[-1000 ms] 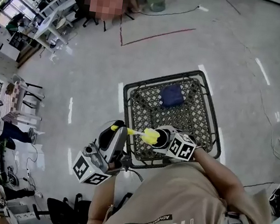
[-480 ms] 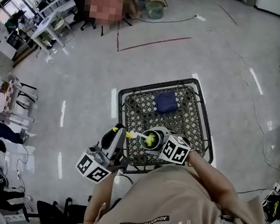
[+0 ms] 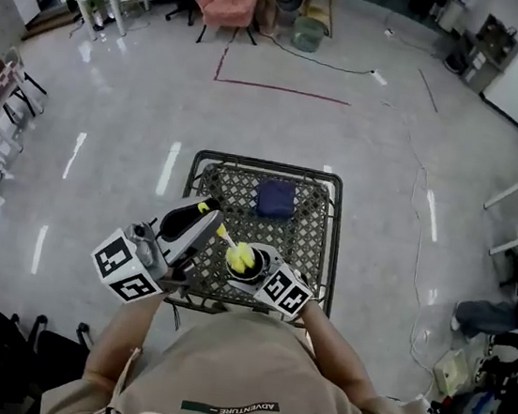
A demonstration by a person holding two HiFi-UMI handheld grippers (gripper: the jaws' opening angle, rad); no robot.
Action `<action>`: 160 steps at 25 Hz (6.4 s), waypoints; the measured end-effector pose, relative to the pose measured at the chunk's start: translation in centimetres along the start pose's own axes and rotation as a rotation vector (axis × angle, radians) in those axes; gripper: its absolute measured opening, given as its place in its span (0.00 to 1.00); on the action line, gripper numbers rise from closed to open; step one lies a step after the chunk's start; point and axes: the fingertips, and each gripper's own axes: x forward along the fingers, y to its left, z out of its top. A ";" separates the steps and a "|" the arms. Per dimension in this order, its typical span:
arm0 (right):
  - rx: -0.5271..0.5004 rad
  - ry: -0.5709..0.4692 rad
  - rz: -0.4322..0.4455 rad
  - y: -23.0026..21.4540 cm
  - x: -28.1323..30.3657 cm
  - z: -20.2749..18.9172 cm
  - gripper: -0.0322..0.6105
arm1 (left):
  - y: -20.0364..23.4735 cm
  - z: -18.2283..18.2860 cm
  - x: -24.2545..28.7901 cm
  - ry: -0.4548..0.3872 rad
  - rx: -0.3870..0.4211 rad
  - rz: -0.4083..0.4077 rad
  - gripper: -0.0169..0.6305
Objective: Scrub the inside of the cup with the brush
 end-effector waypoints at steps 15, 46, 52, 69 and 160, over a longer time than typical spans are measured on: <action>-0.078 0.008 0.046 1.7 0.3 1.9 0.65 | -4.6 -5.4 1.6 0.106 -0.025 -0.194 0.11; -0.029 -0.082 0.063 0.7 -0.7 5.4 0.65 | -5.4 -3.5 -0.3 0.026 0.015 -0.189 0.11; -0.037 -0.062 0.055 1.1 0.0 3.9 0.65 | -6.2 -4.3 -0.4 0.060 0.014 -0.185 0.11; -0.004 -0.016 0.012 -0.1 0.2 -2.1 0.65 | -6.4 -0.3 -0.4 -0.001 0.015 -0.170 0.11; 0.169 -0.267 -0.309 -4.8 -8.2 1.7 0.18 | 1.6 -9.6 -6.7 0.084 0.130 0.165 0.11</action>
